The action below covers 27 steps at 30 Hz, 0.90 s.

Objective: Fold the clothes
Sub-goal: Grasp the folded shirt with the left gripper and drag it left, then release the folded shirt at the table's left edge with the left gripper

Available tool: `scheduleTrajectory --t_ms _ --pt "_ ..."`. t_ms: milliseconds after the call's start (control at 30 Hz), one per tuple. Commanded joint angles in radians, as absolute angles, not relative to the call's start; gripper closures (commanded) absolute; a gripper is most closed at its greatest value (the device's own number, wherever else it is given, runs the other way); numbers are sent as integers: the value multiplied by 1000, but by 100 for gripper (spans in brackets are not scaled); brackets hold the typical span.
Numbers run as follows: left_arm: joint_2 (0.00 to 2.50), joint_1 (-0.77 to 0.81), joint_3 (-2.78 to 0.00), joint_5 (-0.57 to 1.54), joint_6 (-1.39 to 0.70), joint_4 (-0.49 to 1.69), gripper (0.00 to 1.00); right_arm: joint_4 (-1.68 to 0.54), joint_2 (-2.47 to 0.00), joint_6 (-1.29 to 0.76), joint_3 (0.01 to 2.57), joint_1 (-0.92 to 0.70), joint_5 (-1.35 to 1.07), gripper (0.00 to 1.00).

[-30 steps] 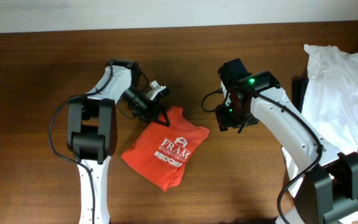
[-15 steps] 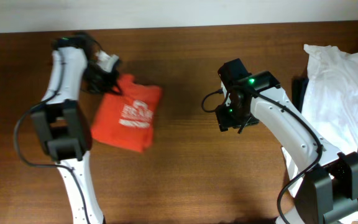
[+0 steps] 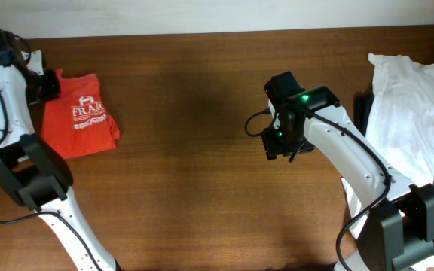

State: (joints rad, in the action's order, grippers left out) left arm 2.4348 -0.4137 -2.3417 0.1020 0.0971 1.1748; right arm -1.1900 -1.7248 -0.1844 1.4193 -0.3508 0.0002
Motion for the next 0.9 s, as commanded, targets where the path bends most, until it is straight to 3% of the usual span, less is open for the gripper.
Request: scheduleTrajectory --t_ms 0,67,300,567,867 --pt "2407 -454 -2360 86 99 1167 28 -1194 -1713 -193 1428 -345 12 38" --pt "2402 -461 -2360 87 103 1175 1 -1196 -1713 -193 1428 -345 12 38" --pt "2304 -332 -2361 161 72 1231 1 -1197 -1713 -193 1428 -345 12 38" --pt "2418 -105 -2264 191 71 1322 1 -1208 -1713 -192 1428 -345 12 37" --pt "2461 -176 -2141 129 56 1320 1 -1224 -1713 -193 1428 -345 12 37"
